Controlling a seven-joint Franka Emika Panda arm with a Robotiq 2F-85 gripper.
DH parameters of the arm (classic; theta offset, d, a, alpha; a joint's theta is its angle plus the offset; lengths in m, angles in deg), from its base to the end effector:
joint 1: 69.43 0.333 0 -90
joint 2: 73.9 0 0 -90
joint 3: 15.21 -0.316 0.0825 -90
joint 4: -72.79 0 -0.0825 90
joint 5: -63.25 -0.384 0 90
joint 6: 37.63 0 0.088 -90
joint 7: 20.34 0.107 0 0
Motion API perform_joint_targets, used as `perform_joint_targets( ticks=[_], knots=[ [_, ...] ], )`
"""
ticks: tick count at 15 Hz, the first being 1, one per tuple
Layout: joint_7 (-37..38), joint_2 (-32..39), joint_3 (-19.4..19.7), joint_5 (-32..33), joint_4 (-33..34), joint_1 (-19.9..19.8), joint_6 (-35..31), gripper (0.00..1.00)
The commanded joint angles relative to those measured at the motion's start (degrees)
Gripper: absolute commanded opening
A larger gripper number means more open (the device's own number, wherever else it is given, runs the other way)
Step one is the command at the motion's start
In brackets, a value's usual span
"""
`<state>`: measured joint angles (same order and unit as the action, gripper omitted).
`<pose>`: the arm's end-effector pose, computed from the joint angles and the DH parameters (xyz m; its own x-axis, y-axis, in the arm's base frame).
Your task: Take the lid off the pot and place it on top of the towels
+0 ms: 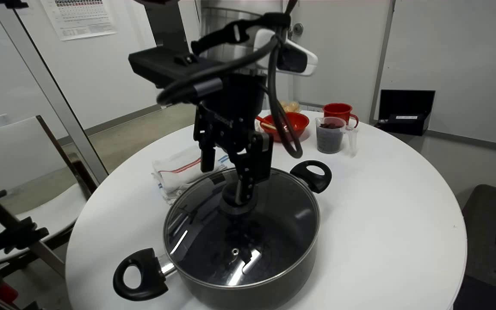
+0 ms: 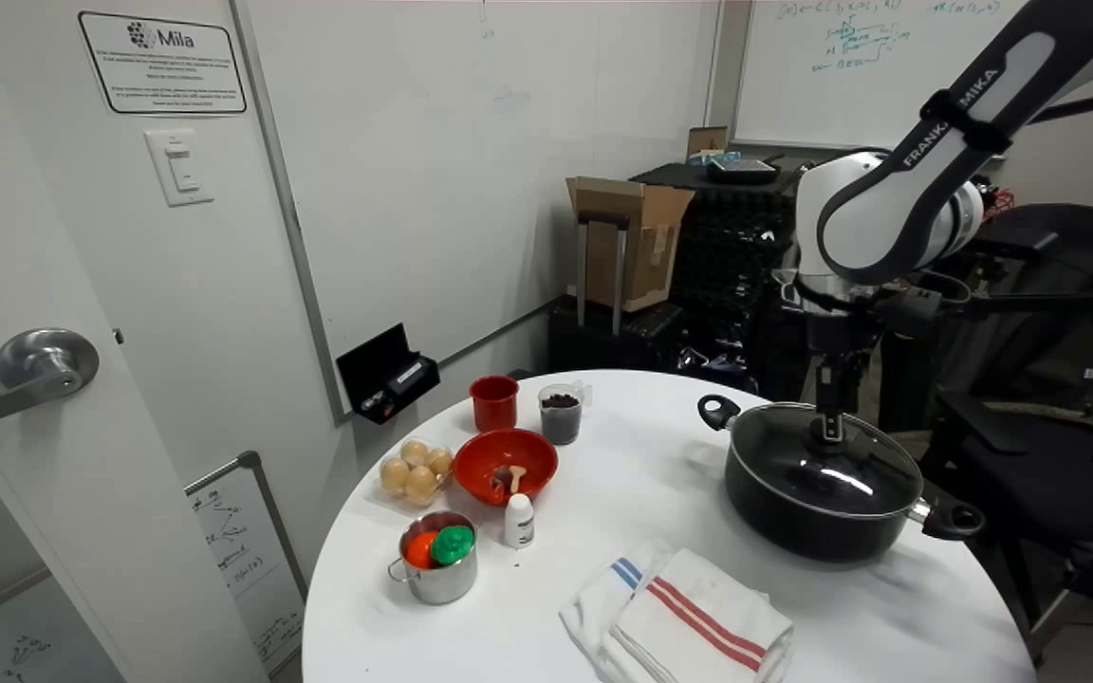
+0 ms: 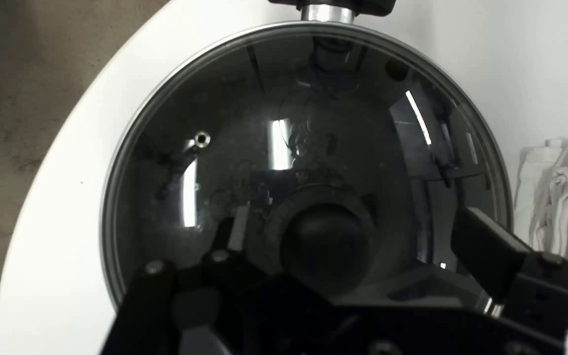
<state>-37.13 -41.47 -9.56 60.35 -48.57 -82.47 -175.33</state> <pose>0.5090 -0.1749 0.1217 0.9611 -0.0580 -0.2702 -0.0742 -0.9960 -0.0499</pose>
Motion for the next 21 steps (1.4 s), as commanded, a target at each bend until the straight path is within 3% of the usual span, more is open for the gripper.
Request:
perform_joint_targets(
  ticks=[1, 9, 10, 11, 15, 21],
  knots=[
    [1.31, 3.98, -1.15, -1.03, 3.59, -1.43, 0.71, 1.00],
    [3.15, 7.31, -1.83, -1.28, 6.55, -2.61, -0.21, 1.00],
    [3.26, 7.42, -1.81, -1.27, 6.68, -2.67, -0.22, 0.75],
    [3.34, 7.49, -1.76, -1.20, 6.75, -2.69, -0.25, 0.72],
    [3.90, 6.56, -1.64, -1.27, 6.56, -2.83, -0.07, 0.42],
    [5.52, 2.97, -0.90, -0.67, 3.91, -2.32, -2.05, 0.26]
  ],
)
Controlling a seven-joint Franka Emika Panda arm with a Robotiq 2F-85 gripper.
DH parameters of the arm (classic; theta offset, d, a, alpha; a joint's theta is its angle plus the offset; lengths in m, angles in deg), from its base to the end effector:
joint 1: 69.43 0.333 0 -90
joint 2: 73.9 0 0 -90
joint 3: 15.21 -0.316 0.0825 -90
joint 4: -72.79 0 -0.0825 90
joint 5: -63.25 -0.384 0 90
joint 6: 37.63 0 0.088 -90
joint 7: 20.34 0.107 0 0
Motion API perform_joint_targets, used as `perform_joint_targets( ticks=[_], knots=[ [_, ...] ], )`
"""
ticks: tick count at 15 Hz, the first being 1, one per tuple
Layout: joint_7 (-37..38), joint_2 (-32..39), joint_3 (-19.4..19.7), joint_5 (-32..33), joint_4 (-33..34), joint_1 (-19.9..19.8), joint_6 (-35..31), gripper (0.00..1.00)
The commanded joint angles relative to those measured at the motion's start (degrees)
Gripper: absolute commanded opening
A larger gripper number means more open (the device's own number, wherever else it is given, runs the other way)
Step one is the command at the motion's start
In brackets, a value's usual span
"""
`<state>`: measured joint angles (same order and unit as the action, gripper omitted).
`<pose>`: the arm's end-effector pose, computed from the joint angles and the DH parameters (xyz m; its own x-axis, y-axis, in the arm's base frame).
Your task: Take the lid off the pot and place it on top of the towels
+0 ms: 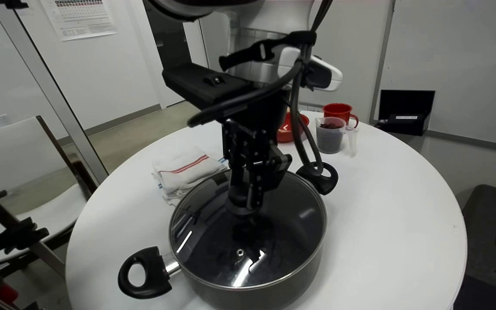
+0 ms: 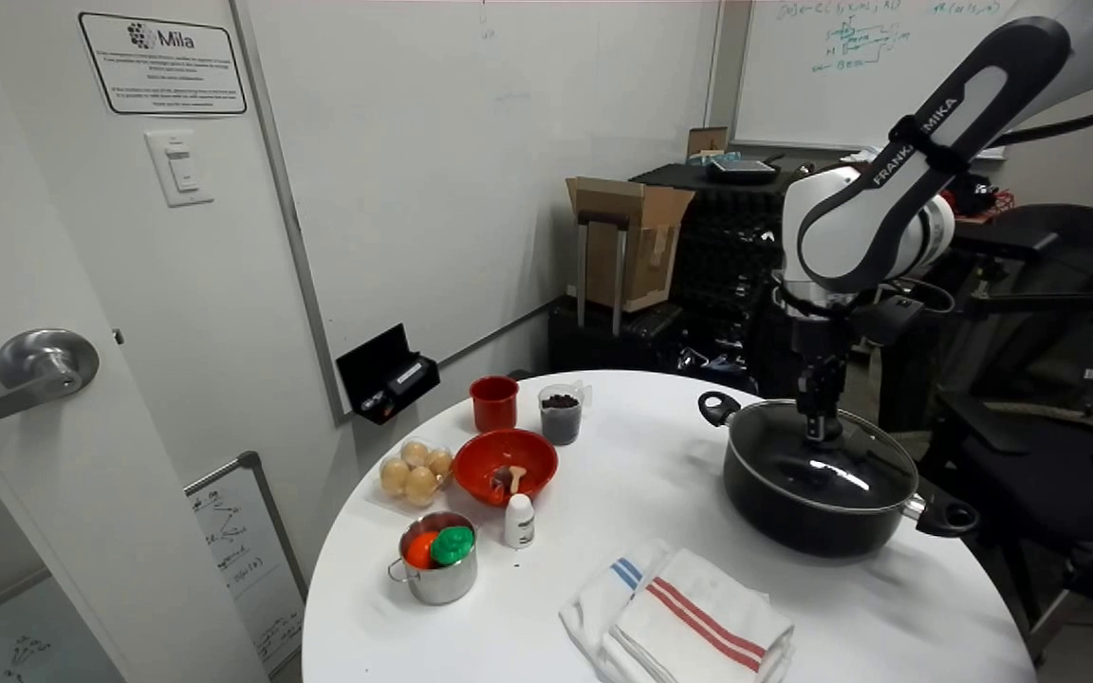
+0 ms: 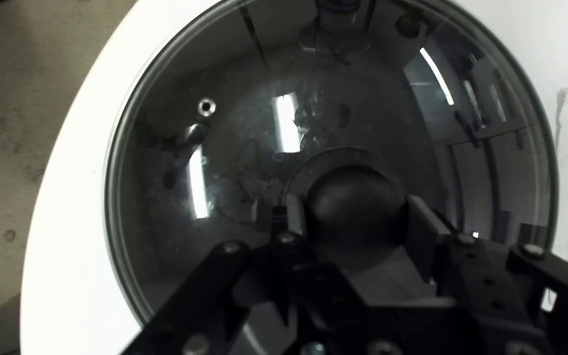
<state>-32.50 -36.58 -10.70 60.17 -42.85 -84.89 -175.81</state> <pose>0.5291 -0.1939 0.1049 0.9545 -0.1609 -0.2512 -0.1740 -0.9843 -0.0305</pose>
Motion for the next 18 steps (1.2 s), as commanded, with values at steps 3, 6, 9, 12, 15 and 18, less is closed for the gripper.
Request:
perform_joint_targets(
  ticks=[3, 6, 9, 12, 15, 18],
  knots=[
    [1.36, -4.76, 0.77, 0.36, -4.70, 0.75, -3.71, 0.26],
    [1.49, -7.77, 1.32, 1.84, -7.40, 1.86, -5.67, 0.26],
    [1.86, -10.35, 2.04, 4.86, -7.93, 4.04, -5.23, 0.26],
    [1.88, -11.78, 2.09, 8.85, -6.59, 6.51, -3.95, 0.26],
    [1.71, -12.04, 1.66, 13.84, -3.60, 9.74, -1.73, 0.26],
    [0.81, -11.34, 0.94, 17.78, -0.36, 12.52, 0.47, 0.26]
  ],
)
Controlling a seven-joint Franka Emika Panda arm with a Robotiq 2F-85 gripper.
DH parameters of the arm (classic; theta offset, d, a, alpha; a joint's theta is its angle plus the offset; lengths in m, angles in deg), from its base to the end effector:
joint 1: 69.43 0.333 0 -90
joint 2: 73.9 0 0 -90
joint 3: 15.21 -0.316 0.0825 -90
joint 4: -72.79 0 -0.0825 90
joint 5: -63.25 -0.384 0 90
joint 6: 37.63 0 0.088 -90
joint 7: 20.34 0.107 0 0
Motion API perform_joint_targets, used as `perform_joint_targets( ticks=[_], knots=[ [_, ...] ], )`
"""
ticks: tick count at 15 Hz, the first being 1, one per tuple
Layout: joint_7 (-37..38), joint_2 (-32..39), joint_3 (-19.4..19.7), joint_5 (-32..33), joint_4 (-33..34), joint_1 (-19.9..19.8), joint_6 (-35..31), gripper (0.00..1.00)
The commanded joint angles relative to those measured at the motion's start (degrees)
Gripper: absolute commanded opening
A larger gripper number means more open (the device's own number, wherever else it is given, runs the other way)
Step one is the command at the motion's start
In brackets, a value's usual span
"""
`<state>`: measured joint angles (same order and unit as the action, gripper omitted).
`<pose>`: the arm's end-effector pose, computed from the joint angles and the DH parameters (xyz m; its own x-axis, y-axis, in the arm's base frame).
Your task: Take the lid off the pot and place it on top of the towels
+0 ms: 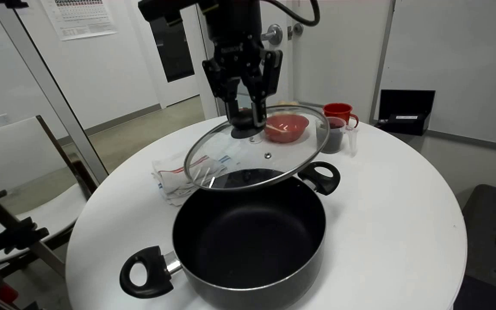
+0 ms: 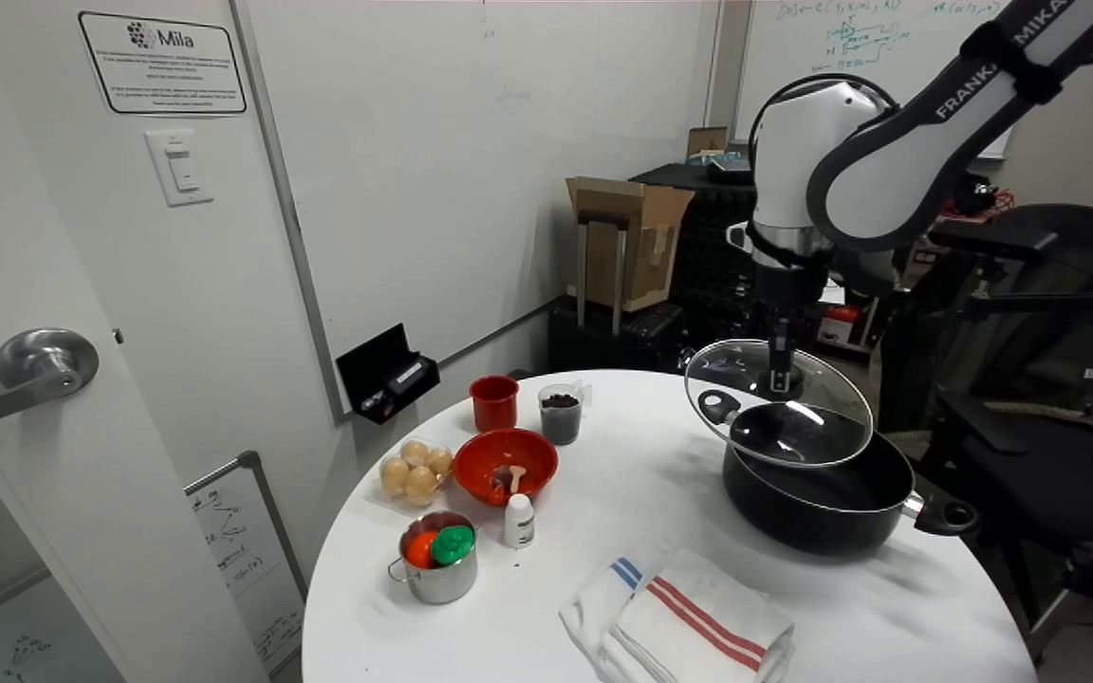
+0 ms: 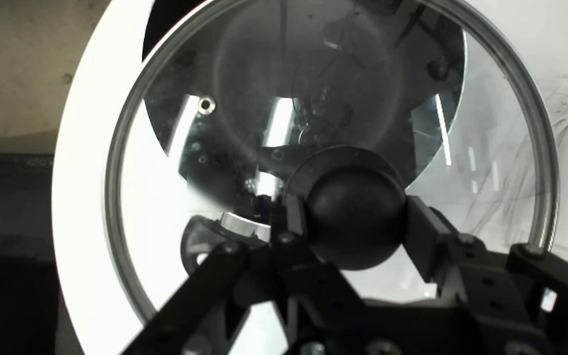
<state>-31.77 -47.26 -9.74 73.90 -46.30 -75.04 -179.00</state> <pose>0.5690 -0.1111 0.1954 0.9811 0.1554 -0.1151 0.1696 -0.9774 0.1259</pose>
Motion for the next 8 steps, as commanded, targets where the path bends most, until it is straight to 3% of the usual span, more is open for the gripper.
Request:
perform_joint_targets(
  ticks=[1, 8],
  knots=[
    [-0.49, -0.16, -0.47, 5.31, 4.58, 3.66, 4.76, 0.26],
    [-6.26, 3.11, -4.47, 10.32, 11.94, 7.32, 8.99, 0.26]
  ],
)
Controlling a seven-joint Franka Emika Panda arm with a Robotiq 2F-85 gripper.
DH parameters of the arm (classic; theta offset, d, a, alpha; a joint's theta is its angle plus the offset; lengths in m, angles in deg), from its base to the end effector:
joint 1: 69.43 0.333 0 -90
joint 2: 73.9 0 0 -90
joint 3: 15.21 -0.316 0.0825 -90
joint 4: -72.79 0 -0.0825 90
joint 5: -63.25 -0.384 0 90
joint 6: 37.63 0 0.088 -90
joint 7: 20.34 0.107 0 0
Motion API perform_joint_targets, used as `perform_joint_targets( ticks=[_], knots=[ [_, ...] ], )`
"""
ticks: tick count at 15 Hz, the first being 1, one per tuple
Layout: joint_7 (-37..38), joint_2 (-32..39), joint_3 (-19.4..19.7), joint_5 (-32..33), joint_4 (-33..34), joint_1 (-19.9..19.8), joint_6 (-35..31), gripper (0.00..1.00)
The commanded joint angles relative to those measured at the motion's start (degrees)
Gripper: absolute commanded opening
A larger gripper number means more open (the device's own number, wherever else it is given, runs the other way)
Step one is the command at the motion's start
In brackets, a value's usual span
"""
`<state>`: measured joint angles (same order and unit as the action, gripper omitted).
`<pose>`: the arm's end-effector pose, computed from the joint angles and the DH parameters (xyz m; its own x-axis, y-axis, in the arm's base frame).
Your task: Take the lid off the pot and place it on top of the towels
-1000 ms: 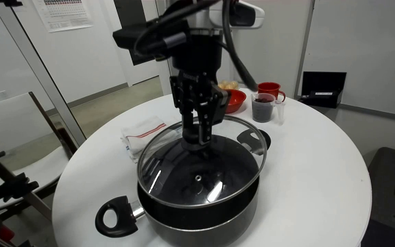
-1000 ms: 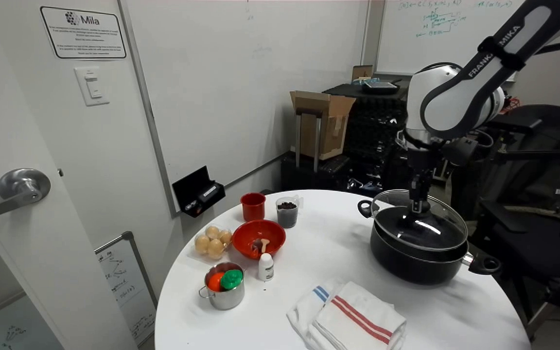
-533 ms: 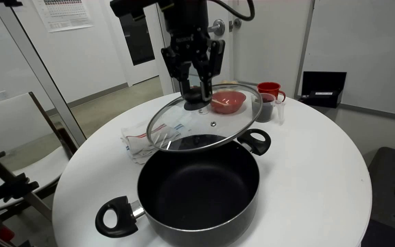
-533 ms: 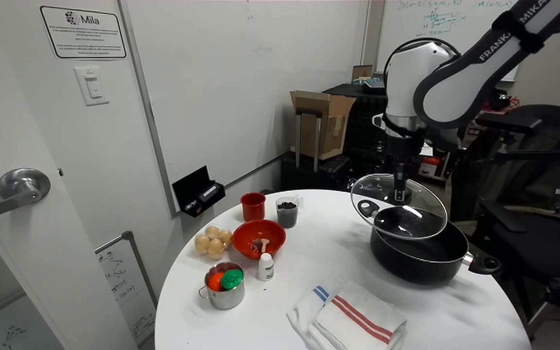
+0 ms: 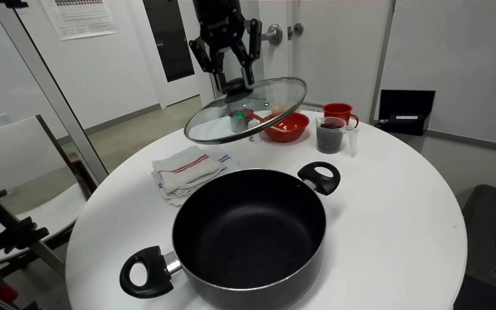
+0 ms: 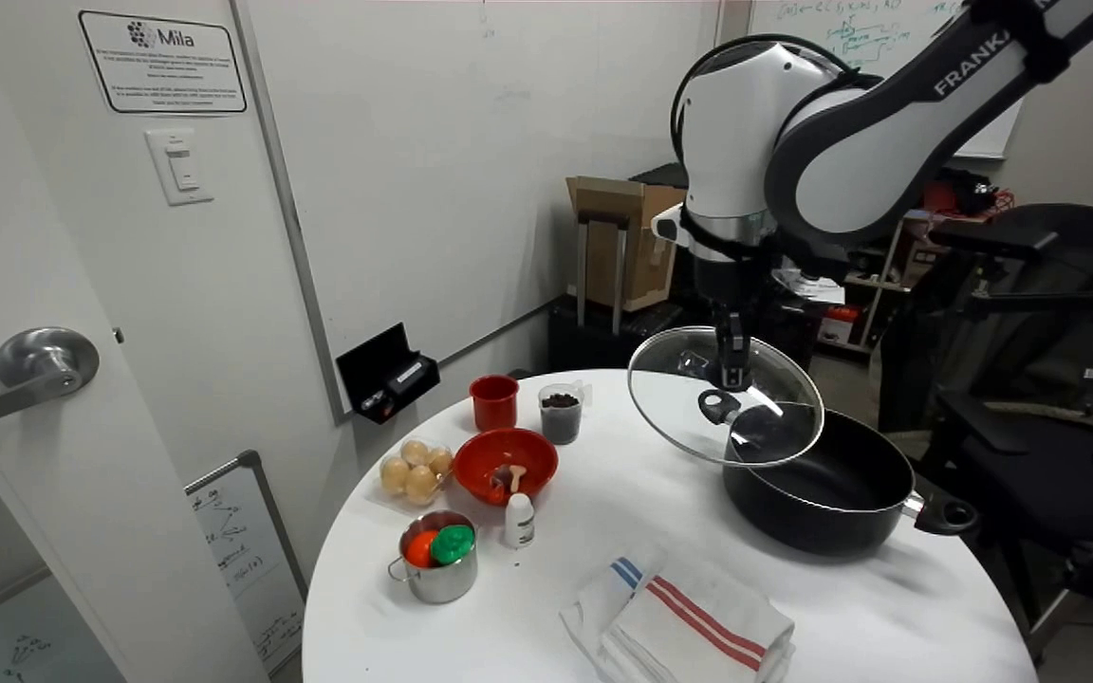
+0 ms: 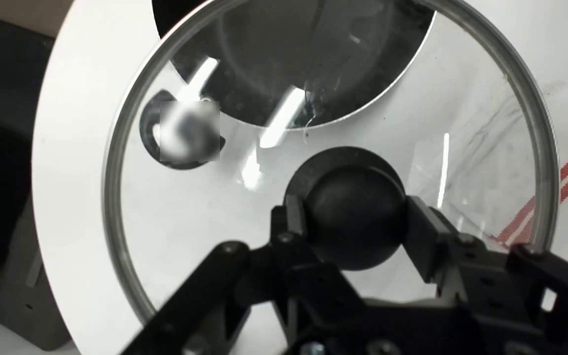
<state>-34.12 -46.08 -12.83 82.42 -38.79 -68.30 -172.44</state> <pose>0.6126 -0.0171 0.2232 0.8874 0.4317 -0.1617 0.4578 -0.8665 0.1993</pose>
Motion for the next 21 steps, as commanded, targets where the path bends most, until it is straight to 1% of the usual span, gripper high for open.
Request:
perform_joint_targets(
  ticks=[1, 6, 12, 14, 17, 21],
  knots=[
    [-6.28, 2.69, -2.43, 1.38, 5.38, 0.28, 1.95, 0.26],
    [-16.47, 8.49, -6.65, -0.99, 11.18, -1.19, 1.16, 0.26],
    [-25.53, 16.13, -9.88, -1.65, 17.74, -1.96, 2.73, 0.26],
    [-29.47, 18.61, -10.97, -2.60, 20.12, -2.41, 4.41, 0.26],
    [-35.99, 22.13, -12.52, -5.04, 24.22, -3.14, 8.92, 0.26],
    [-41.23, 26.08, -12.38, -7.55, 30.03, -2.81, 15.71, 0.26]
  ],
)
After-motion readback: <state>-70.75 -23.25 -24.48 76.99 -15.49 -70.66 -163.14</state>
